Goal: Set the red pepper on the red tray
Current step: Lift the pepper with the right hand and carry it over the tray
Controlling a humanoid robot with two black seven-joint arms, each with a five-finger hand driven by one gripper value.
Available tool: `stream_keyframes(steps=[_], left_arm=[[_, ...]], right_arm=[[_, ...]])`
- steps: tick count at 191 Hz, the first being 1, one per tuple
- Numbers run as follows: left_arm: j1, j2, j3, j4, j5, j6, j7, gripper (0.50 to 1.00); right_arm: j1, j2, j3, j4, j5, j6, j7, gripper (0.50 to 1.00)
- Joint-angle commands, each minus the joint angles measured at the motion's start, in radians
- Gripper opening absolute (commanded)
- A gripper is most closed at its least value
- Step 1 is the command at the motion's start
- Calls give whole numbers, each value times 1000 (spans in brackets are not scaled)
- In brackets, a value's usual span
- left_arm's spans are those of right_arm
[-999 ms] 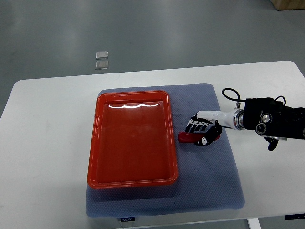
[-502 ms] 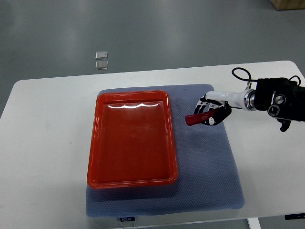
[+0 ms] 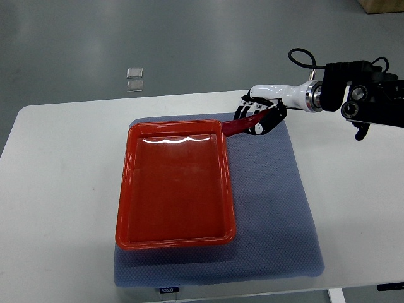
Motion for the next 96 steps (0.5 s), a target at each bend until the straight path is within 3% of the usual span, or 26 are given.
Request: stream_keyframes(steps=[1, 61, 96], left_arm=[[0, 0, 1, 0, 0, 0, 0, 1000], [0, 0, 0, 0, 0, 0, -2, 1000], [0, 0, 0, 0, 0, 0, -2, 1000]], right_arm=[[2, 60, 0, -21, 10, -12, 1, 500], [-80, 338, -3, -174, 9, -100, 29, 500], [-143, 450, -3, -237, -3, -132, 32, 500]])
